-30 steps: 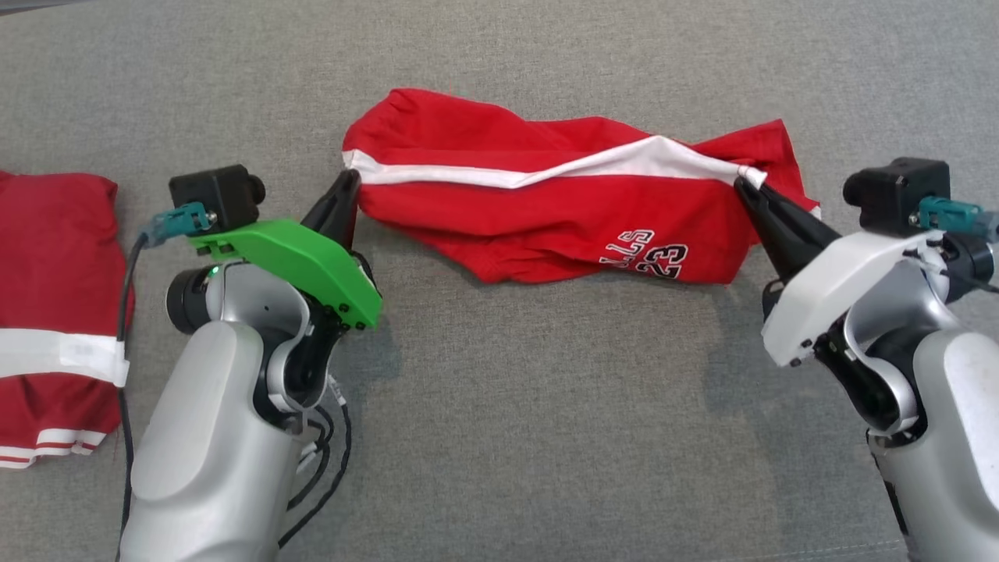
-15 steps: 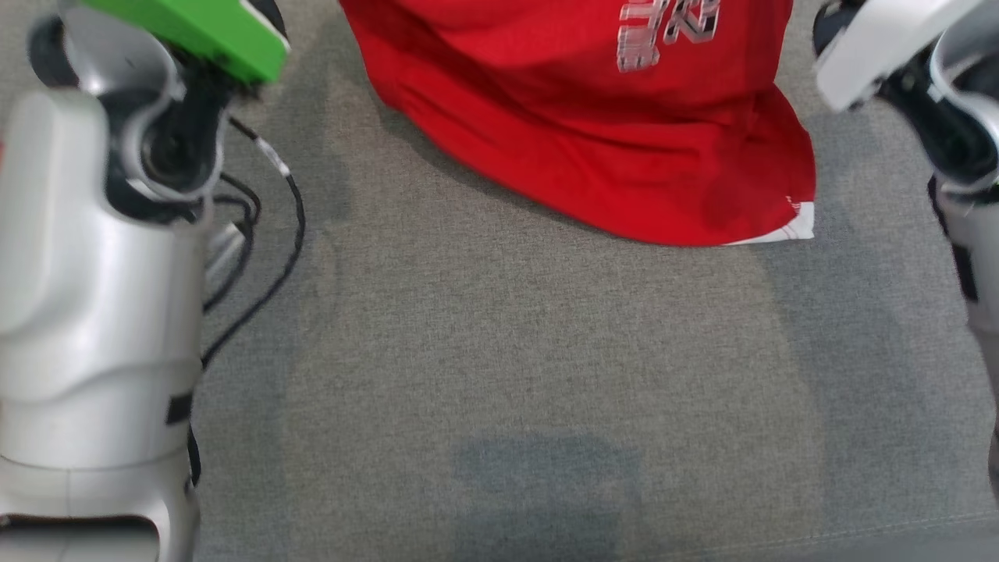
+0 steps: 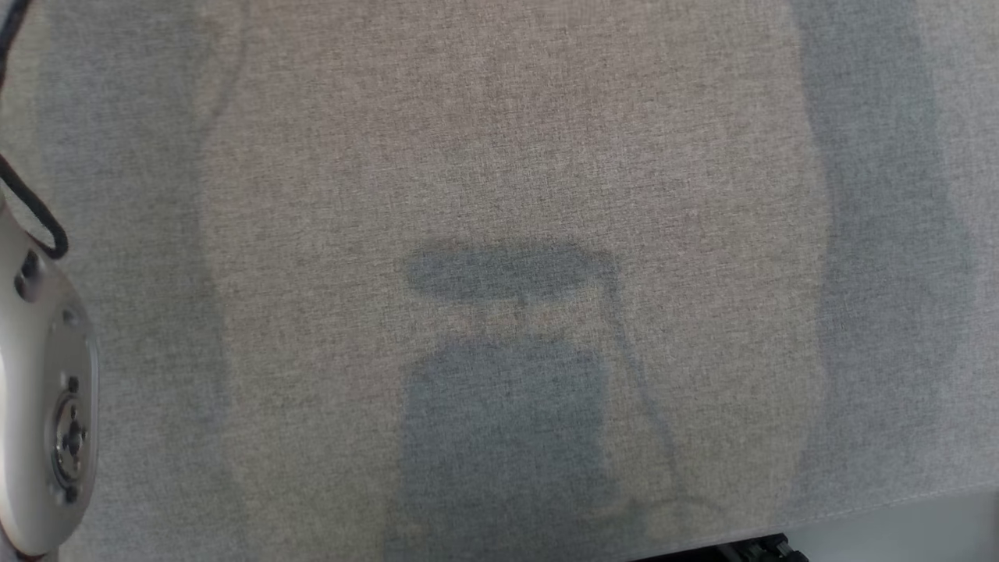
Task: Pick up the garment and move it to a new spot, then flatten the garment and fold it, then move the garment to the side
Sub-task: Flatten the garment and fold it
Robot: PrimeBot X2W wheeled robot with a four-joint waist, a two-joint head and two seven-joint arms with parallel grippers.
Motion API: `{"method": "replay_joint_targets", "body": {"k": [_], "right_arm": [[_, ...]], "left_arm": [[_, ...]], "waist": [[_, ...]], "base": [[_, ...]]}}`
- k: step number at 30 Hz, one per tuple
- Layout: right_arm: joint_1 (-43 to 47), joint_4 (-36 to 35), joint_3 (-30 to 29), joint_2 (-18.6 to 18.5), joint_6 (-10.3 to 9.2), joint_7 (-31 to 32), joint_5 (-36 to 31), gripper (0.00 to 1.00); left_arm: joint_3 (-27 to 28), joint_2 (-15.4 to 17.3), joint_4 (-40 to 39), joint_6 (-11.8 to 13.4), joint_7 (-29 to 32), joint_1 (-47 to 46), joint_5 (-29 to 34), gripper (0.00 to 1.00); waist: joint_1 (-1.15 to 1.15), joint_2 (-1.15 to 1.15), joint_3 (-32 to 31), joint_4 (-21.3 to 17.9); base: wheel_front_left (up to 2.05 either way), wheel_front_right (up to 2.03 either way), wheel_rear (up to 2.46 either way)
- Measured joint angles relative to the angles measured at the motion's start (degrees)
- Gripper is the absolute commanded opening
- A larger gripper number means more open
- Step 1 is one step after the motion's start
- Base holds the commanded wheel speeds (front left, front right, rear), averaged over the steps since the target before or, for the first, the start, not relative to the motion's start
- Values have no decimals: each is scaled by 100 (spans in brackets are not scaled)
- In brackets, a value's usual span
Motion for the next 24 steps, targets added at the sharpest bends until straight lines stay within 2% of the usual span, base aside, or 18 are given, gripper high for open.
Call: {"method": "replay_joint_targets", "body": {"k": [7,8,11,18,24], "right_arm": [[-1004,620,-30,45,3,-1536,-1172,0],[-1212,668,90,-38,3,-1896,-1597,0],[-1329,769,598,-160,2,-2080,-1892,0],[-913,1120,2430,-655,3,-2131,-1128,0],[-322,556,3065,-1295,3,-2156,-342,0]], "left_arm": [[220,-127,320,-292,-925,-629,21,0],[279,-144,416,-383,-1144,-673,11,0],[330,-154,547,-498,-1305,-583,-43,0],[166,-99,740,-733,-1439,572,-44,0],[-43,-82,439,-876,-1494,1774,-158,0]], "waist": [[0,0,265,-154],[0,0,293,-139],[0,0,336,-83],[0,0,413,67],[0,0,154,149]], "base": [[0,0,0],[0,0,0],[0,0,0],[0,0,0],[0,0,0]]}}
